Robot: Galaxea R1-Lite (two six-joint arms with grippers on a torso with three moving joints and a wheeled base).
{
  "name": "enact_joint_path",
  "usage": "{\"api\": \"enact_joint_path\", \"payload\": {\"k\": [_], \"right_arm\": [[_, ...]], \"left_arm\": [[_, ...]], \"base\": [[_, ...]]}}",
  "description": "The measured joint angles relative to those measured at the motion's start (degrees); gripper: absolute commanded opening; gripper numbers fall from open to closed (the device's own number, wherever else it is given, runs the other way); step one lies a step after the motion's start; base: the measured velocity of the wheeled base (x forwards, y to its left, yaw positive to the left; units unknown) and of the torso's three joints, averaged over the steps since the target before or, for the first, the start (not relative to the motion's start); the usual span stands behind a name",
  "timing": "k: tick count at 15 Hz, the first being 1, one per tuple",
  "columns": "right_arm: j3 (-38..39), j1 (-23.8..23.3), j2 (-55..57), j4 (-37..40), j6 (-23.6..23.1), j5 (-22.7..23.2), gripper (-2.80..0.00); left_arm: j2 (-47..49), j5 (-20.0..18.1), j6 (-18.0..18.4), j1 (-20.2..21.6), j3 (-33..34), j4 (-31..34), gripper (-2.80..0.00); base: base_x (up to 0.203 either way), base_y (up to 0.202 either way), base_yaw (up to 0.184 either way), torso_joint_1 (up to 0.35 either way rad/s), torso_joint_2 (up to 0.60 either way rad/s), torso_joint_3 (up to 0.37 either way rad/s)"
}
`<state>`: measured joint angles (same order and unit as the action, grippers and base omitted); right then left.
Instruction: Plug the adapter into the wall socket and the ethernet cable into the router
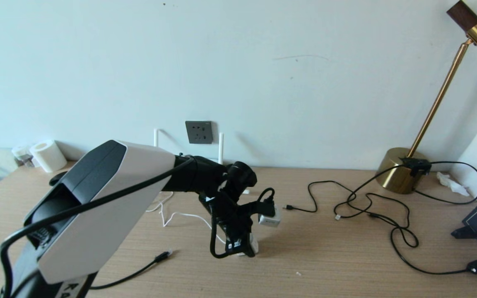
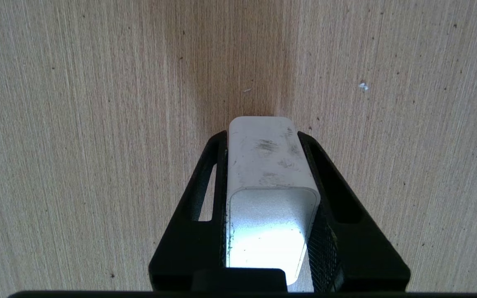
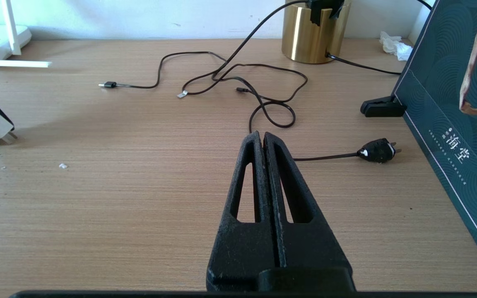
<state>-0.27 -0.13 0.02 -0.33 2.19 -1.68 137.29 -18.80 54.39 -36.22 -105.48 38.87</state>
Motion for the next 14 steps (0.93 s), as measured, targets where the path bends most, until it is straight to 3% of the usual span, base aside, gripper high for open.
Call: {"api": "enact_joint_path", "payload": {"k": [3,4,14], "right_arm": [[0.0,0.02,0.0,0.02,0.0,0.01,-2.8],[0.0,0.02,-0.01,0.02,0.0,0.04,-2.8],[0.0,0.04,0.0,0.02,0.0,0.04,-2.8]], "left_arm": [[-0.18,0.01,0.1,-0.22,0.19,0.11,-2.8],[-0.28,0.06,0.1,-0.33,0.21,0.48,0.0],[-1.38,0.5,0.24,-0.44,0.1,2.89,0.0]], "base": [[0.0,0.0,0.0,0.0,0.0,0.0],[0.0,0.0,0.0,0.0,0.0,0.0],[0.0,0.0,0.0,0.0,0.0,0.0]]}}
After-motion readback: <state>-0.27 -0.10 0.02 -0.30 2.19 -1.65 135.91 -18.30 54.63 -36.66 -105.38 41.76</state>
